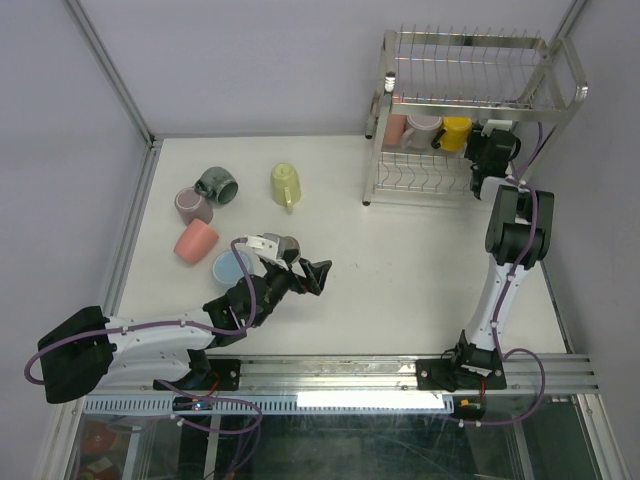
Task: Load the cups into the dish rack
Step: Turn the cup upside down in the dish rack, then move the cup to the center of the board, then pick up the cup at the center of the board.
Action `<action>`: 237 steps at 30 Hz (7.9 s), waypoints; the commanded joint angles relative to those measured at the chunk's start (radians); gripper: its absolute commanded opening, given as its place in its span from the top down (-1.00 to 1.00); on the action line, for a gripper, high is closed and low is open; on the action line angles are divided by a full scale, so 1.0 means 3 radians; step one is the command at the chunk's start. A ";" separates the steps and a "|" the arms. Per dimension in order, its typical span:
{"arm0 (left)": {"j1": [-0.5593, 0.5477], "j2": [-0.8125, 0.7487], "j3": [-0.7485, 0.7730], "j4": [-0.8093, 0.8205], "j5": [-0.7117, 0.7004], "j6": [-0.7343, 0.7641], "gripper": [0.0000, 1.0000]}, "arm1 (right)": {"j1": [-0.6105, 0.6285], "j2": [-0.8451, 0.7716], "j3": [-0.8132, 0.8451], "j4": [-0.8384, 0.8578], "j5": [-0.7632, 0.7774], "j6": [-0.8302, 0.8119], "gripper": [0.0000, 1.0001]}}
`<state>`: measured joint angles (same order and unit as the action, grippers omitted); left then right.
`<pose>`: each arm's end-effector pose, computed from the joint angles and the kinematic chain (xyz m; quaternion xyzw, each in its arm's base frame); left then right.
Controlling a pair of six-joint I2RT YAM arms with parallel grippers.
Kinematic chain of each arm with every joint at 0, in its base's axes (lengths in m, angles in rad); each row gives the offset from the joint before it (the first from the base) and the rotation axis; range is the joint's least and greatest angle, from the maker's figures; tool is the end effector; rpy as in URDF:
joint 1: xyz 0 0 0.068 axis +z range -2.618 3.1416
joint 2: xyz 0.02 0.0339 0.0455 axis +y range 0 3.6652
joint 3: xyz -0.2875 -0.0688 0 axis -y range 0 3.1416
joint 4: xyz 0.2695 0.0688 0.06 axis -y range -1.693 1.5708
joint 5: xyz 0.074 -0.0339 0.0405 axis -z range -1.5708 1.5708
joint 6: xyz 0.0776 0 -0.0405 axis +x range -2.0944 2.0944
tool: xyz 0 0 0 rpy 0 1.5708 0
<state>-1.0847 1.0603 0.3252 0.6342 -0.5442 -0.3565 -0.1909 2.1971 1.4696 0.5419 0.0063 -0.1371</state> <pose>0.1567 -0.2105 0.2140 0.0861 0.7319 -0.2764 0.6169 0.5681 -0.1103 0.1840 0.0227 0.7693 -0.1066 0.6296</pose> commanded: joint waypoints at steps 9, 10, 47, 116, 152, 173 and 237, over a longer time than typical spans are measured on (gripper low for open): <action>0.0017 -0.0092 0.0091 0.0064 0.0072 -0.0092 -0.98 | -0.0056 -0.0562 -0.0492 0.0263 -0.0344 0.0035 -0.09; 0.0017 -0.0104 0.0084 0.0064 0.0069 -0.0097 -0.98 | -0.0060 -0.0606 -0.0550 0.0268 -0.0380 0.0033 -0.10; 0.0059 -0.0609 -0.0113 -0.0149 -0.0120 0.0141 -0.98 | -0.0110 -0.2081 -0.1528 -0.1813 -0.3362 -0.0427 -0.02; 0.2894 0.3275 0.4111 -0.2715 0.2422 0.0113 0.75 | 0.1461 -0.3457 -0.1626 -0.3888 -0.3595 -0.1266 -0.23; 0.2486 0.0942 0.1760 -0.1332 0.2946 -0.0076 0.60 | 0.2060 -0.2732 -0.1097 -0.2806 -0.2350 -0.1282 -0.27; 0.2578 -0.1372 0.1344 -0.2613 0.2184 0.0419 -0.98 | 0.2594 -0.1425 0.0090 -0.2885 -0.1192 -0.0550 -0.22; 0.2655 -0.1602 0.1176 -0.3012 0.1666 0.0602 -0.98 | 0.2641 -0.0466 -0.0347 -0.0862 -0.0390 0.0095 1.00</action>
<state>-0.2993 0.5869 0.6773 -0.2710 -0.0284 -0.1890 0.5945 2.1433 1.3525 0.2398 -0.0948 -0.0761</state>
